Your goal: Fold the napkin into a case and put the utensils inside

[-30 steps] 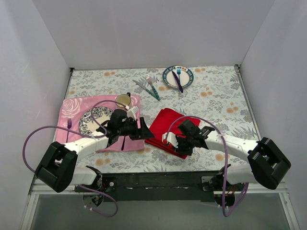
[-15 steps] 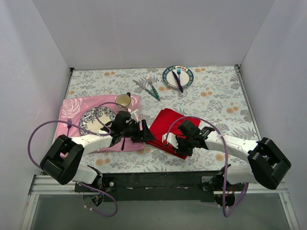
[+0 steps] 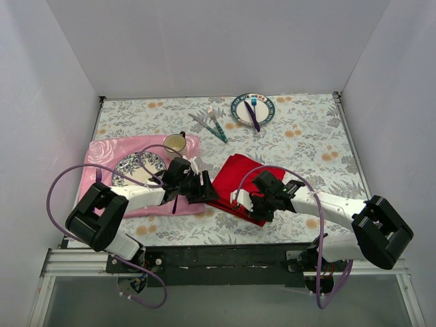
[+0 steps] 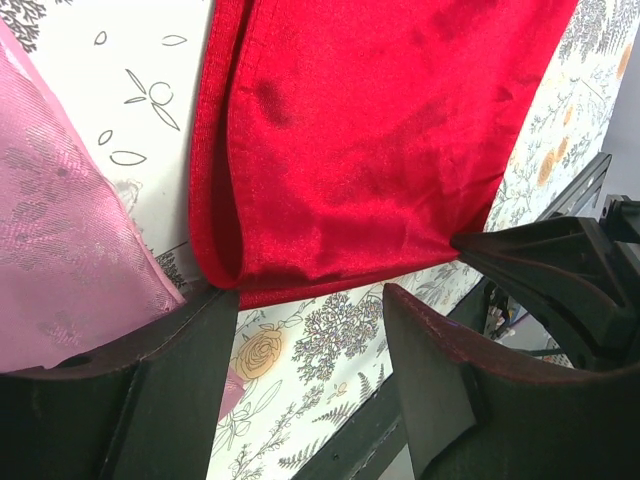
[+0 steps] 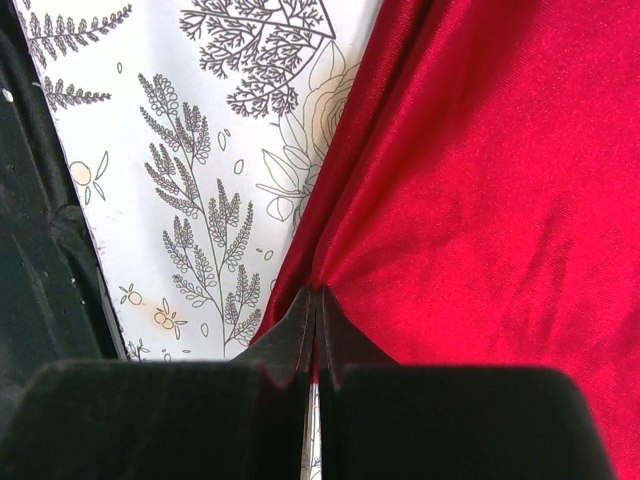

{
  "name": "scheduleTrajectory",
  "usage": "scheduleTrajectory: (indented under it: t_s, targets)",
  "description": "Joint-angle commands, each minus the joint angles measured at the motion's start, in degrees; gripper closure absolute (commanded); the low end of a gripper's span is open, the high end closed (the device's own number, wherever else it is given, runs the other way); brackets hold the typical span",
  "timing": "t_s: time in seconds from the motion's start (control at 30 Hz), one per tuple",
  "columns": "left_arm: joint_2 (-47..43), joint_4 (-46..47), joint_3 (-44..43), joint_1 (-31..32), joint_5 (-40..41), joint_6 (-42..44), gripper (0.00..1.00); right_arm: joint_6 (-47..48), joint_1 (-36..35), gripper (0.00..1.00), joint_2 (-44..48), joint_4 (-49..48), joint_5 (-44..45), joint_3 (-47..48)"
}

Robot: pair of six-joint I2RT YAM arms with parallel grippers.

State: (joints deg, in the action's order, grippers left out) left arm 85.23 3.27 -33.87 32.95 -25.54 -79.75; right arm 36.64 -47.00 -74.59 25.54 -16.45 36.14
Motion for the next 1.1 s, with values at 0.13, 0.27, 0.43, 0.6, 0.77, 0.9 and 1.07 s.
scheduleTrajectory:
  t_s: [0.13,0.27,0.43,0.6,0.77,0.9,1.07]
  targets:
    - [-0.07,-2.39,-1.38,0.10,3.83,0.56,0.42,2.91,-0.37,0.99,2.07,6.19,0.98,-0.11]
    - [0.02,-2.48,-1.38,0.10,4.01,0.56,0.43,3.79,-0.37,0.99,3.22,7.42,0.36,-0.28]
    - [0.37,-2.48,-1.64,0.18,3.83,0.56,0.43,3.70,-0.54,0.99,3.57,7.60,-1.13,-0.37]
    - [0.46,-2.74,-2.34,0.10,3.57,0.64,0.43,2.82,-0.72,0.99,1.73,6.19,-0.87,-0.37]
    - [-3.65,-2.92,-4.27,0.18,2.25,0.73,0.36,2.82,-0.72,0.96,1.37,6.54,-0.95,-0.19]
    - [-8.93,-7.38,-6.47,0.10,2.34,1.61,0.31,2.99,-0.63,0.88,1.11,6.80,-1.57,0.42]
    - [-14.56,-13.01,-9.45,0.01,3.83,5.47,0.30,4.40,-0.72,0.61,1.99,9.43,-3.15,3.83]
